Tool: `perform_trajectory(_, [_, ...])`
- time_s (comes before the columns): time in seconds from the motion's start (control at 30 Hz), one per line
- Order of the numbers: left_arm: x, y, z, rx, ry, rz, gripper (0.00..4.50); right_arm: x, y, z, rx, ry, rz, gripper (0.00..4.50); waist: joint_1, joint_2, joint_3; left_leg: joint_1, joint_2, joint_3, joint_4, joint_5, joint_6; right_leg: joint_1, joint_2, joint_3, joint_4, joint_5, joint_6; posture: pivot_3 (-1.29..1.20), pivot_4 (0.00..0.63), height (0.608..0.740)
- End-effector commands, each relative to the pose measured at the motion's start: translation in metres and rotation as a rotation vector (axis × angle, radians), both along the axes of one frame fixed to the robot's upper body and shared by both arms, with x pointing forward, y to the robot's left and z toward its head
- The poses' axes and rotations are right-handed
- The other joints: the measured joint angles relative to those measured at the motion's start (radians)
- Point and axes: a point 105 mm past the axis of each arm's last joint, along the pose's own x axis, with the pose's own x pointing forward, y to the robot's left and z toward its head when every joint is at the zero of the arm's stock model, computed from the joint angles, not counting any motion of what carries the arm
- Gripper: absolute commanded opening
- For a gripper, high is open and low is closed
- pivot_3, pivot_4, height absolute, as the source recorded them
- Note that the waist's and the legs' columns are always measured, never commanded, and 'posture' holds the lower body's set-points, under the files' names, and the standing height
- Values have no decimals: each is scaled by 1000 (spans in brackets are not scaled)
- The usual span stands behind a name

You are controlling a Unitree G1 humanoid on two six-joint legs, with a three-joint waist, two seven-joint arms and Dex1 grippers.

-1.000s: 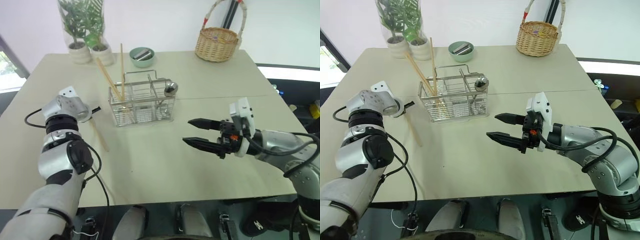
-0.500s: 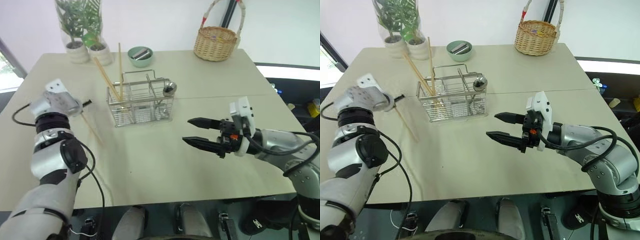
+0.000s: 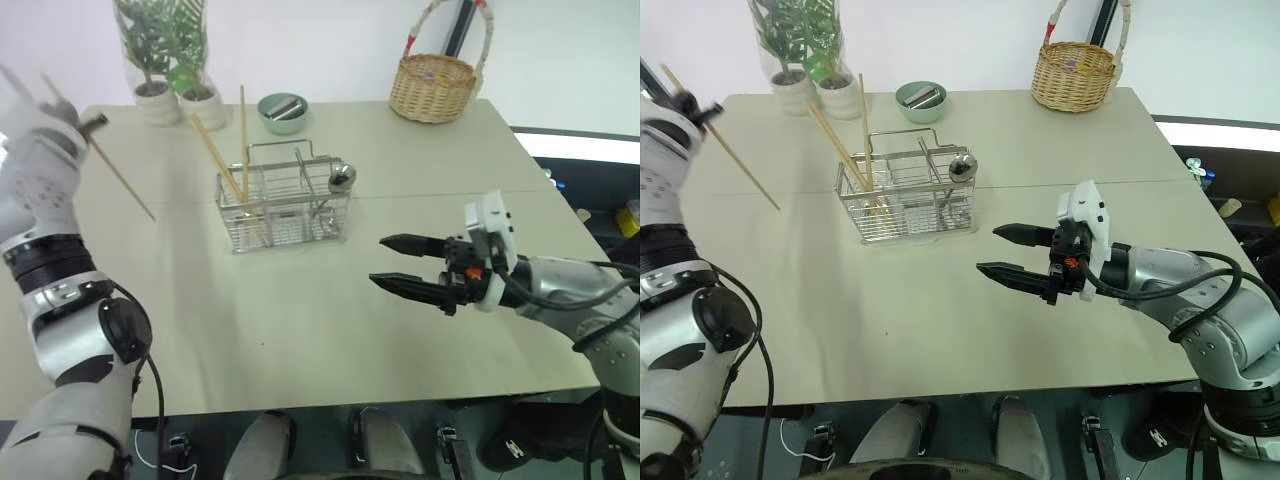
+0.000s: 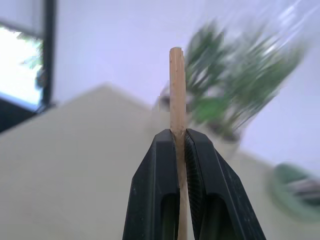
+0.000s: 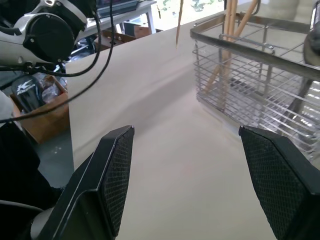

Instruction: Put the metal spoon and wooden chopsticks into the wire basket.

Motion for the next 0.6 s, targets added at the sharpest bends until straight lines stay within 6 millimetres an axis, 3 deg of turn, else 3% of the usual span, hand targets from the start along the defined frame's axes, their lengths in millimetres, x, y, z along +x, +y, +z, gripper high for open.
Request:
perform_trajectory(0.03, [-25,-21,66,-1,-275,-135,73,0,-2,12,7,-52,1,3449,1,0,0,0,0,0,0,0,0,0,0,0,0,0,0,0,150,733])
perform_trajectory(0.17, [-37,-65,104,-15,-415,-341,73,0,-1,12,5,-51,-1,3449,4,0,0,0,0,0,1,0,0,1,0,-1,0,0,0,0,150,733])
perform_trajectory(0.3, [-41,-101,117,25,-454,-474,73,1,-1,11,10,-50,-13,3449,1,0,0,1,0,0,2,0,0,2,0,-1,-1,0,0,0,150,733])
perform_trajectory(0.43, [-32,-138,106,111,-414,-568,73,2,0,10,16,-52,-30,3449,1,0,0,1,0,0,1,0,0,2,1,-1,0,0,0,0,150,733])
perform_trajectory(0.6, [-15,-174,73,266,-340,-601,73,1,0,10,32,-57,-55,3449,1,0,0,1,0,1,1,0,0,2,1,0,0,0,0,0,150,733])
